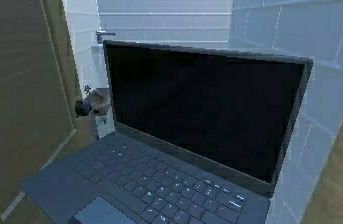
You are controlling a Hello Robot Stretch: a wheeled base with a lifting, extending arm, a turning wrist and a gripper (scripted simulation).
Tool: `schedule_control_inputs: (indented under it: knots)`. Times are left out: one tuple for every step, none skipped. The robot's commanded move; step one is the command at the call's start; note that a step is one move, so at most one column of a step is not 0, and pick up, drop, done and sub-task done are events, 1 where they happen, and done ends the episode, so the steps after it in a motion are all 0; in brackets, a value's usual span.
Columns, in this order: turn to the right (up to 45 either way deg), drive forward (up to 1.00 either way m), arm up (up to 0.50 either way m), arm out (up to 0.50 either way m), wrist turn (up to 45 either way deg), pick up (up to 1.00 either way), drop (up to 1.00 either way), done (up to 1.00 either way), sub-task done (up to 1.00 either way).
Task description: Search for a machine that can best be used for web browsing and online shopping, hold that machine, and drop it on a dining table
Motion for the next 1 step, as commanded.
schedule_control_inputs:
  knots:
    - [0.0,0.05,0.0,0.0,0.0,0.0,0.0,0.0,0.0]
